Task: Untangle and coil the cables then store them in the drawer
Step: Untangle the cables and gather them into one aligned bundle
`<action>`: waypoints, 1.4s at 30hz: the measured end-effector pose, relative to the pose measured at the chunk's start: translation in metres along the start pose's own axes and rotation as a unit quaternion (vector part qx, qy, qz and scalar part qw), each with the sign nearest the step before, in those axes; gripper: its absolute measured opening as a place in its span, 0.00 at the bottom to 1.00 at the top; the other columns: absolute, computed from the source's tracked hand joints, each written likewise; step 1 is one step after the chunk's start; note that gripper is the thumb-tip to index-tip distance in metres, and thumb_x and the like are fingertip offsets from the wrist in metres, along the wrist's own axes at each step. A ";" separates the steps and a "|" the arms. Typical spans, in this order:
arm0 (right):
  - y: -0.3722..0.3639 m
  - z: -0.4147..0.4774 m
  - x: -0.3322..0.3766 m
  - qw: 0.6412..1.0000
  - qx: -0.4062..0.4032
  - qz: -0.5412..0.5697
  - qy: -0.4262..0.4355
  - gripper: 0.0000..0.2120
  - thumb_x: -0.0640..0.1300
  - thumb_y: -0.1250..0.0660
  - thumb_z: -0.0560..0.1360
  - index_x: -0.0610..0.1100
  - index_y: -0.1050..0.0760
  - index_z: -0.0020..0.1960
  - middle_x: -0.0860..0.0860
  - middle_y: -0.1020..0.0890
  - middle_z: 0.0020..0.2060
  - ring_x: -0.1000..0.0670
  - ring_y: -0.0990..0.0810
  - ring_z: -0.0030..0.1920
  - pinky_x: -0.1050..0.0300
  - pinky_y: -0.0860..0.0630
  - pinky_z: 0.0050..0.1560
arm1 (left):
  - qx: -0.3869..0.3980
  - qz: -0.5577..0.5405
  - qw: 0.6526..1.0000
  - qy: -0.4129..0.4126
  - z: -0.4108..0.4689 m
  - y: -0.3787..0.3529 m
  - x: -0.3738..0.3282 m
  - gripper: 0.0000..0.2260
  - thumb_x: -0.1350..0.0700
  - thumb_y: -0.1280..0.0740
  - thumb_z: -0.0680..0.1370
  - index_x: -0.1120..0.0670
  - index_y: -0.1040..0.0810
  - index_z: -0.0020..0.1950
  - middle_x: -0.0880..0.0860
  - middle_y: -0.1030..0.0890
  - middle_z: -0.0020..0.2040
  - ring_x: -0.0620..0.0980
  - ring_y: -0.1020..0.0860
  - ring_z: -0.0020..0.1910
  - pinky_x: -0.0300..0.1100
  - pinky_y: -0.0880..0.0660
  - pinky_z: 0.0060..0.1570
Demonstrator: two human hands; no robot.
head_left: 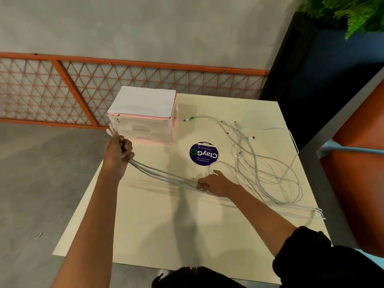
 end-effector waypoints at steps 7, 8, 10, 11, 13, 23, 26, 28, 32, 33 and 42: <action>0.020 -0.030 -0.003 0.977 0.136 0.151 -0.066 0.24 0.61 0.49 0.80 0.48 0.23 0.61 0.49 0.17 0.50 0.57 0.22 0.49 0.61 0.32 0.55 | -0.072 -0.067 0.995 -0.033 -0.006 -0.004 0.011 0.18 0.49 0.49 0.84 0.51 0.37 0.35 0.45 0.36 0.22 0.42 0.43 0.18 0.34 0.45 0.21; 0.024 -0.031 -0.001 0.971 0.171 0.147 -0.080 0.27 0.63 0.51 0.79 0.47 0.25 0.64 0.48 0.20 0.58 0.52 0.25 0.60 0.56 0.34 0.65 | -0.070 -0.073 0.994 -0.030 -0.006 -0.006 0.013 0.18 0.49 0.49 0.84 0.51 0.37 0.35 0.45 0.36 0.22 0.42 0.43 0.18 0.34 0.45 0.21; 0.030 -0.031 0.011 0.956 0.209 0.179 -0.107 0.33 0.66 0.55 0.79 0.45 0.31 0.71 0.48 0.31 0.71 0.48 0.37 0.73 0.52 0.45 0.74 | -0.056 -0.074 0.995 -0.022 -0.006 -0.012 0.014 0.18 0.49 0.49 0.84 0.52 0.37 0.35 0.45 0.36 0.22 0.42 0.43 0.18 0.34 0.45 0.21; 0.034 -0.027 0.019 0.949 0.193 0.225 -0.109 0.34 0.67 0.55 0.78 0.46 0.34 0.72 0.49 0.33 0.72 0.48 0.39 0.74 0.51 0.48 0.75 | -0.045 -0.073 0.996 -0.020 -0.006 -0.015 0.014 0.19 0.49 0.49 0.84 0.52 0.37 0.35 0.45 0.36 0.22 0.42 0.43 0.18 0.34 0.46 0.21; 0.044 -0.018 0.043 0.947 0.108 0.294 -0.066 0.36 0.71 0.52 0.75 0.49 0.35 0.73 0.52 0.31 0.71 0.50 0.35 0.72 0.50 0.43 0.74 | -0.022 -0.073 0.997 -0.016 -0.008 -0.023 0.014 0.18 0.49 0.49 0.84 0.52 0.36 0.35 0.45 0.36 0.22 0.42 0.43 0.19 0.35 0.47 0.22; 0.044 0.008 0.127 0.919 -0.068 0.377 0.089 0.17 0.55 0.50 0.82 0.44 0.30 0.47 0.50 0.27 0.30 0.54 0.28 0.26 0.56 0.28 0.37 | 0.074 -0.047 0.995 -0.047 -0.020 -0.048 0.011 0.14 0.50 0.48 0.84 0.50 0.38 0.39 0.44 0.37 0.26 0.40 0.42 0.21 0.32 0.46 0.21; 0.031 0.000 0.118 0.914 -0.029 0.398 0.069 0.21 0.59 0.49 0.81 0.46 0.32 0.38 0.50 0.29 0.28 0.52 0.33 0.26 0.59 0.34 0.29 | 0.054 -0.019 0.997 -0.044 -0.019 -0.045 0.011 0.14 0.47 0.48 0.84 0.49 0.41 0.40 0.44 0.38 0.28 0.41 0.42 0.23 0.32 0.45 0.23; 0.026 -0.008 0.105 0.911 0.004 0.410 0.044 0.24 0.62 0.48 0.80 0.45 0.34 0.35 0.50 0.30 0.27 0.52 0.34 0.25 0.61 0.34 0.28 | 0.037 -0.017 0.998 -0.051 -0.016 -0.040 0.009 0.13 0.46 0.49 0.84 0.49 0.41 0.40 0.44 0.38 0.28 0.41 0.42 0.24 0.32 0.44 0.22; 0.015 -0.026 0.070 0.939 0.053 0.339 0.010 0.26 0.64 0.51 0.79 0.46 0.37 0.33 0.52 0.33 0.25 0.53 0.34 0.24 0.58 0.33 0.38 | -0.006 -0.018 0.997 -0.077 0.003 -0.024 -0.007 0.13 0.47 0.50 0.84 0.48 0.40 0.41 0.44 0.38 0.27 0.41 0.41 0.22 0.31 0.41 0.21; 0.015 -0.030 0.062 0.946 0.056 0.319 0.001 0.26 0.64 0.51 0.79 0.46 0.38 0.33 0.52 0.34 0.25 0.53 0.35 0.25 0.58 0.33 0.39 | -0.013 -0.022 0.997 -0.077 0.006 -0.021 -0.008 0.12 0.47 0.50 0.84 0.48 0.40 0.42 0.44 0.38 0.27 0.41 0.41 0.22 0.32 0.40 0.20; 0.014 -0.041 0.037 0.944 -0.046 0.325 -0.024 0.21 0.58 0.47 0.81 0.45 0.37 0.36 0.55 0.34 0.28 0.56 0.38 0.28 0.62 0.38 0.35 | -0.056 -0.117 0.992 0.006 0.018 -0.010 0.018 0.12 0.47 0.47 0.84 0.49 0.36 0.42 0.44 0.31 0.25 0.42 0.33 0.22 0.37 0.31 0.30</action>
Point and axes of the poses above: each hand's wrist, its own z-axis towards the middle knuckle, its own y-axis out of the back of the hand, x = y × z, the point moved 1 cm from there along z, towards the middle knuckle
